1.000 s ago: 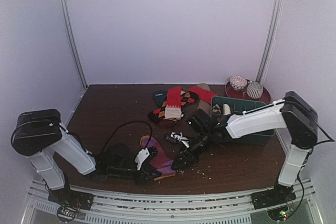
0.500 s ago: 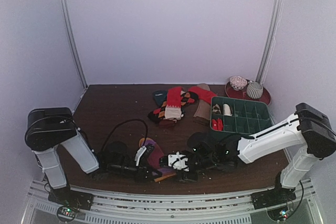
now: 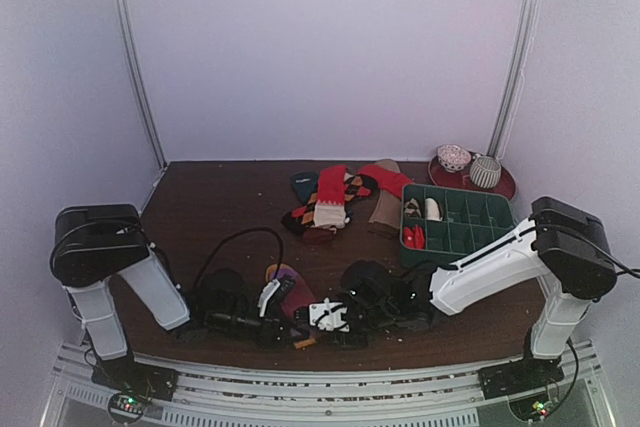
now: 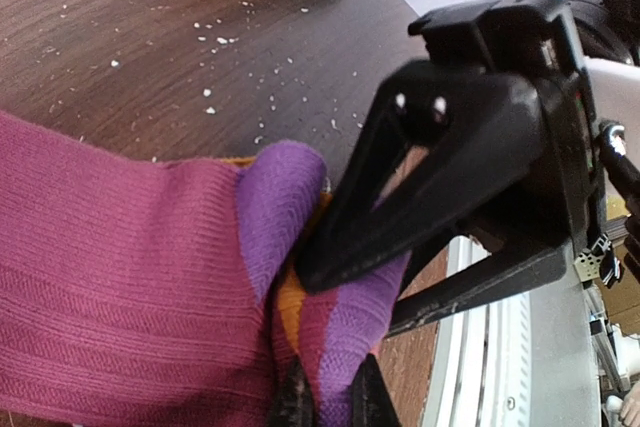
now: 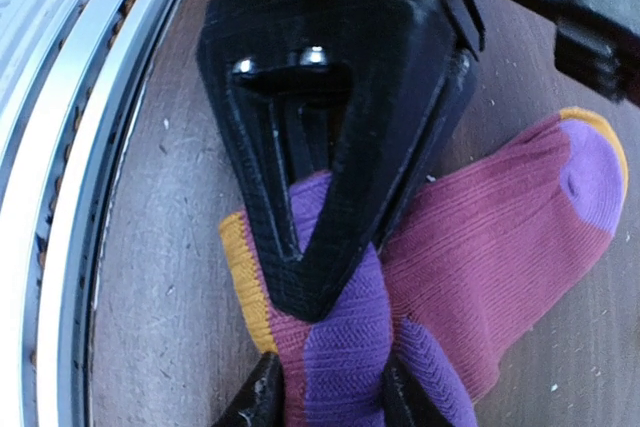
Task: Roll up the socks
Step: Roll a pair of socks at the center of the board.
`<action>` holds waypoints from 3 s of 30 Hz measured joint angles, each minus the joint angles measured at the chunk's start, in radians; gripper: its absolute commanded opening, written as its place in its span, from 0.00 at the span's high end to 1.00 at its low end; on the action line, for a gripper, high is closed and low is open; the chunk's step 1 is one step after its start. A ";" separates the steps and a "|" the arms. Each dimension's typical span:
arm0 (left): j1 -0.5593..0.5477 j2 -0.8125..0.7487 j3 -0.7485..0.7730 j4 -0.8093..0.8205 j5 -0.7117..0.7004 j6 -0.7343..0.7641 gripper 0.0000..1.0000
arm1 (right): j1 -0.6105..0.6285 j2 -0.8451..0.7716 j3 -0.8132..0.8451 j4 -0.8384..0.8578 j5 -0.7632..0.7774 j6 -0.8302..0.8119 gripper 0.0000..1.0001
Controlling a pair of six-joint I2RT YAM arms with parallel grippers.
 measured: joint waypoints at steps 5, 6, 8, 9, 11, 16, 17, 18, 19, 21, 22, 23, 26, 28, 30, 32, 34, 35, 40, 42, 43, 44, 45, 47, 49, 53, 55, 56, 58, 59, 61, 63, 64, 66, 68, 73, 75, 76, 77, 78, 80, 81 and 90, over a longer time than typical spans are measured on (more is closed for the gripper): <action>0.004 -0.014 -0.001 -0.017 -0.011 0.008 0.72 | -0.003 0.016 0.018 -0.020 -0.042 0.058 0.81; 0.003 -0.034 -0.003 -0.039 -0.023 0.016 0.68 | -0.006 0.021 0.024 -0.025 -0.053 0.071 0.81; 0.003 -0.107 -0.016 -0.115 -0.066 0.045 0.62 | -0.015 0.040 0.059 -0.053 -0.091 0.113 0.81; 0.002 -0.156 -0.025 -0.172 -0.095 0.065 0.59 | -0.021 0.052 0.084 -0.078 -0.108 0.132 0.81; -0.006 -0.275 -0.045 -0.301 -0.171 0.119 0.52 | -0.034 0.093 0.172 -0.172 -0.159 0.180 0.80; -0.042 -0.627 -0.154 -0.432 -0.371 0.269 0.39 | -0.071 0.189 0.383 -0.436 -0.278 0.265 0.80; -0.055 -0.695 -0.182 -0.432 -0.404 0.300 0.39 | -0.078 0.207 0.417 -0.476 -0.299 0.280 0.80; -0.066 -0.750 -0.206 -0.431 -0.425 0.330 0.39 | -0.091 0.230 0.458 -0.525 -0.328 0.298 0.80; -0.074 -0.783 -0.221 -0.428 -0.440 0.353 0.38 | -0.105 0.257 0.500 -0.569 -0.365 0.315 0.80; -0.084 -0.816 -0.238 -0.424 -0.467 0.401 0.37 | -0.134 0.306 0.559 -0.631 -0.444 0.354 0.80; -0.088 -0.809 -0.238 -0.421 -0.476 0.421 0.37 | -0.148 0.322 0.575 -0.650 -0.479 0.365 0.80; -0.093 -0.788 -0.238 -0.406 -0.488 0.440 0.37 | -0.158 0.335 0.587 -0.668 -0.508 0.376 0.80; -0.114 -0.665 -0.231 -0.346 -0.512 0.479 0.36 | -0.185 0.377 0.628 -0.717 -0.596 0.393 0.80; -0.135 -0.560 -0.219 -0.310 -0.527 0.500 0.36 | -0.196 0.396 0.644 -0.735 -0.633 0.401 0.80; -0.153 -0.481 -0.202 -0.283 -0.539 0.518 0.36 | -0.206 0.408 0.652 -0.744 -0.661 0.406 0.80; -0.168 -0.418 -0.166 -0.267 -0.542 0.537 0.36 | -0.214 0.416 0.653 -0.747 -0.689 0.409 0.79; -0.183 -0.377 -0.126 -0.248 -0.542 0.550 0.36 | -0.222 0.422 0.653 -0.749 -0.710 0.409 0.79; -0.191 -0.362 -0.108 -0.233 -0.542 0.555 0.36 | -0.224 0.423 0.653 -0.752 -0.717 0.409 0.79; -0.213 -0.319 -0.072 -0.196 -0.541 0.569 0.41 | -0.231 0.435 0.658 -0.757 -0.745 0.409 0.79; -0.213 -0.302 -0.071 -0.192 -0.540 0.570 0.44 | -0.235 0.439 0.661 -0.761 -0.756 0.408 0.79; -0.213 -0.293 -0.071 -0.192 -0.537 0.570 0.45 | -0.236 0.442 0.665 -0.764 -0.760 0.408 0.79; -0.213 -0.286 -0.071 -0.191 -0.537 0.569 0.45 | -0.237 0.444 0.666 -0.767 -0.762 0.408 0.79; -0.213 -0.278 -0.071 -0.188 -0.536 0.567 0.46 | -0.238 0.446 0.668 -0.769 -0.766 0.408 0.79; -0.213 -0.266 -0.074 -0.174 -0.536 0.562 0.50 | -0.240 0.448 0.670 -0.772 -0.772 0.407 0.79; -0.213 -0.248 -0.075 -0.154 -0.538 0.557 0.58 | -0.240 0.448 0.670 -0.778 -0.774 0.406 0.79; -0.213 -0.220 -0.074 -0.130 -0.547 0.547 0.85 | -0.241 0.450 0.670 -0.789 -0.780 0.405 0.79; -0.213 -0.205 -0.072 -0.114 -0.550 0.539 0.99 | -0.243 0.450 0.670 -0.792 -0.783 0.405 0.79; -0.213 -0.199 -0.071 -0.105 -0.550 0.536 1.00 | -0.245 0.450 0.670 -0.793 -0.784 0.405 0.79; -0.214 -0.187 -0.068 -0.091 -0.550 0.525 1.00 | -0.249 0.450 0.670 -0.801 -0.788 0.405 0.73; -0.214 -0.181 -0.066 -0.084 -0.550 0.517 1.00 | -0.251 0.450 0.670 -0.805 -0.792 0.403 0.71; -0.215 -0.174 -0.065 -0.076 -0.552 0.497 1.00 | -0.252 0.450 0.670 -0.806 -0.797 0.400 0.69; -0.215 -0.174 -0.065 -0.076 -0.558 0.471 1.00 | -0.252 0.446 0.668 -0.803 -0.796 0.392 0.69; -0.215 -0.174 -0.065 -0.077 -0.561 0.453 1.00 | -0.252 0.433 0.652 -0.780 -0.787 0.391 0.69; -0.215 -0.179 -0.064 -0.084 -0.565 0.406 1.00 | -0.251 0.379 0.584 -0.705 -0.735 0.397 0.64; -0.211 -0.187 -0.061 -0.102 -0.563 0.339 1.00 | -0.243 0.261 0.447 -0.570 -0.623 0.405 0.55; -0.171 -0.204 -0.043 -0.160 -0.510 0.174 1.00 | -0.193 -0.153 0.057 -0.191 -0.370 0.322 0.45; -0.152 -0.204 -0.035 -0.175 -0.477 0.120 1.00 | -0.154 -0.227 -0.013 -0.073 -0.293 0.256 0.45; -0.140 -0.204 -0.034 -0.179 -0.455 0.092 1.00 | -0.135 -0.233 -0.024 -0.032 -0.264 0.217 0.45; -0.129 -0.204 -0.034 -0.184 -0.433 0.066 1.00 | -0.118 -0.224 -0.026 -0.004 -0.241 0.189 0.45; -0.116 -0.204 -0.034 -0.186 -0.411 0.042 1.00 | -0.100 -0.207 -0.026 0.019 -0.220 0.148 0.45; -0.093 -0.203 -0.038 -0.186 -0.371 0.000 1.00 | -0.074 -0.164 -0.021 0.038 -0.184 0.089 0.45; -0.084 -0.202 -0.042 -0.183 -0.355 -0.015 1.00 | -0.064 -0.139 -0.018 0.039 -0.169 0.064 0.45; -0.048 -0.191 -0.058 -0.153 -0.275 -0.094 1.00 | -0.047 -0.003 0.027 0.031 -0.119 -0.068 0.45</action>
